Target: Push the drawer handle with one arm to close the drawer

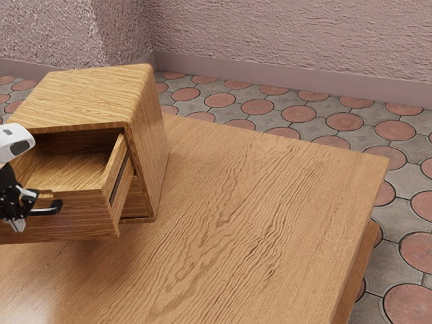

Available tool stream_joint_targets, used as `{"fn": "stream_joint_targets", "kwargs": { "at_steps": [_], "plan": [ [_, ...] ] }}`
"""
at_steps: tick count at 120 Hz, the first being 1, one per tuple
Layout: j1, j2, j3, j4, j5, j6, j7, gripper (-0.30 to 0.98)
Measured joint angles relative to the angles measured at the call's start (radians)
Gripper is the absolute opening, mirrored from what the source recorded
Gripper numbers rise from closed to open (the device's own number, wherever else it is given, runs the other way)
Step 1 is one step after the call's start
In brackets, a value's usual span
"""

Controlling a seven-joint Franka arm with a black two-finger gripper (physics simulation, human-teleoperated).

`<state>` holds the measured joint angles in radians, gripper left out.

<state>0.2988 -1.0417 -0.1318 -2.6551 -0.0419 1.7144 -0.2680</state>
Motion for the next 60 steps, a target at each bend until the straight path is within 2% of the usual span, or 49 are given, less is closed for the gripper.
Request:
{"fn": "stream_joint_targets", "kwargs": {
  "at_steps": [60],
  "plan": [
    [0.003,0.054,0.030,0.010,0.024,0.046,0.060,-0.10]
  ]
}}
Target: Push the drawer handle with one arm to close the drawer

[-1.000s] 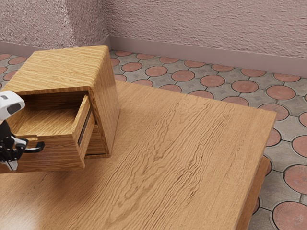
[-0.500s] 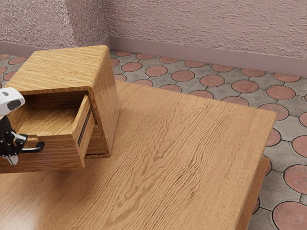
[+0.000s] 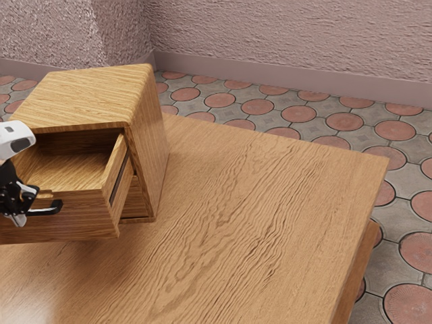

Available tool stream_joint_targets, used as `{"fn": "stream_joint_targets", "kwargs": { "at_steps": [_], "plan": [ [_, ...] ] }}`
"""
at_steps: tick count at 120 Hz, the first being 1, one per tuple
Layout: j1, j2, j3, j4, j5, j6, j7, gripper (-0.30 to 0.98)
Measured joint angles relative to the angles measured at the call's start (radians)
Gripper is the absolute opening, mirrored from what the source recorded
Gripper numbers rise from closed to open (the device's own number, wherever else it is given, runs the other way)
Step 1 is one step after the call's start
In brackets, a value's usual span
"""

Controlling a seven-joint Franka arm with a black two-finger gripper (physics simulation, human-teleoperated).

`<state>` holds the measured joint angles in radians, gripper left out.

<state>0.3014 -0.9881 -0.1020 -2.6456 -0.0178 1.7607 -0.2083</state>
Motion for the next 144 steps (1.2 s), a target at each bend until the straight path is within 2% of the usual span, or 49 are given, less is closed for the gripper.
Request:
{"fn": "stream_joint_targets", "kwargs": {
  "at_steps": [102,144],
  "plan": [
    [0.001,0.132,0.002,0.062,0.022,0.045,0.054,-0.10],
    [0.001,0.226,0.005,0.114,0.028,0.065,0.064,-0.10]
  ]
}}
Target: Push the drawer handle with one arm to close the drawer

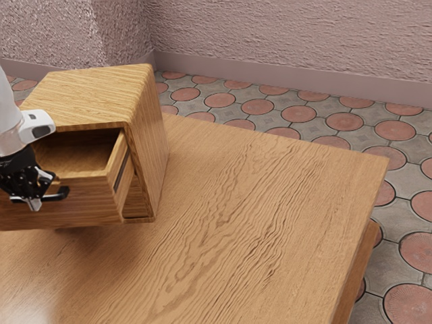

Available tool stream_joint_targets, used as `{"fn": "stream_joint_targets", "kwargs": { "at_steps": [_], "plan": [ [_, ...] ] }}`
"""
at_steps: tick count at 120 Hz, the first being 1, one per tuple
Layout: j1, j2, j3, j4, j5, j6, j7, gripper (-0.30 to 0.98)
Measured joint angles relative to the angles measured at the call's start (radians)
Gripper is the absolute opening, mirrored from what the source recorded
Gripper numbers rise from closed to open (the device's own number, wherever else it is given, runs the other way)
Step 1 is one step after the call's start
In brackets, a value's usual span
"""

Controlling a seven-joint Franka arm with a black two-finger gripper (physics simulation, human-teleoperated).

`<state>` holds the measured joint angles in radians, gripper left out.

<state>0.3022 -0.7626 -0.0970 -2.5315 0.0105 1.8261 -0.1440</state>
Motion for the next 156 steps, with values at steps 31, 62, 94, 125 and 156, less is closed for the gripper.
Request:
{"fn": "stream_joint_targets", "kwargs": {
  "at_steps": [31,62,94,125,156],
  "plan": [
    [0.000,0.046,0.001,0.030,0.005,0.011,0.008,-0.10],
    [0.000,0.094,0.002,0.057,0.014,0.025,0.015,-0.10],
    [0.003,0.149,0.002,0.089,0.017,0.044,0.022,-0.10],
    [0.031,0.191,0.002,0.128,0.015,0.052,0.033,-0.10],
    [0.032,0.236,0.000,0.158,0.017,0.059,0.041,-0.10]
  ]
}}
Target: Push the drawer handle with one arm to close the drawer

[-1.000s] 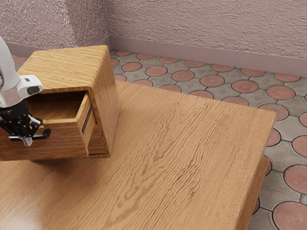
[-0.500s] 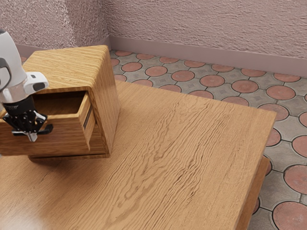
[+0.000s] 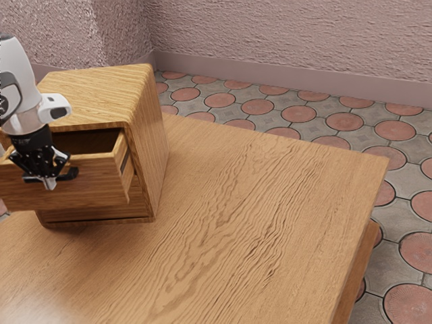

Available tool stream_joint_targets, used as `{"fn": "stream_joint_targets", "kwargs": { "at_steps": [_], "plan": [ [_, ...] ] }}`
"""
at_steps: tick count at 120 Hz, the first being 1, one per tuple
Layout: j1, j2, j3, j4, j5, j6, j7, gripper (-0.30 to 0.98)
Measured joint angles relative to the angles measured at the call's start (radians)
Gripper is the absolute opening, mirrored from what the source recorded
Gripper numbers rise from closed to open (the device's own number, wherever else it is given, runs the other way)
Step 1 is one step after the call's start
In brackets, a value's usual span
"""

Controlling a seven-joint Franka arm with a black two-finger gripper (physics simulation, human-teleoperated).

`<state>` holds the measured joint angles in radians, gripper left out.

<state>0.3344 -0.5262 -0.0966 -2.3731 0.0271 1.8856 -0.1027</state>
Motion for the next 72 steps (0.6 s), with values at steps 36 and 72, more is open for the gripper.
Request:
{"fn": "stream_joint_targets", "kwargs": {
  "at_steps": [36,72],
  "plan": [
    [0.006,0.091,0.000,0.061,0.007,0.016,0.007,-0.10],
    [0.016,0.146,0.000,0.114,0.013,0.028,0.012,-0.10]
  ]
}}
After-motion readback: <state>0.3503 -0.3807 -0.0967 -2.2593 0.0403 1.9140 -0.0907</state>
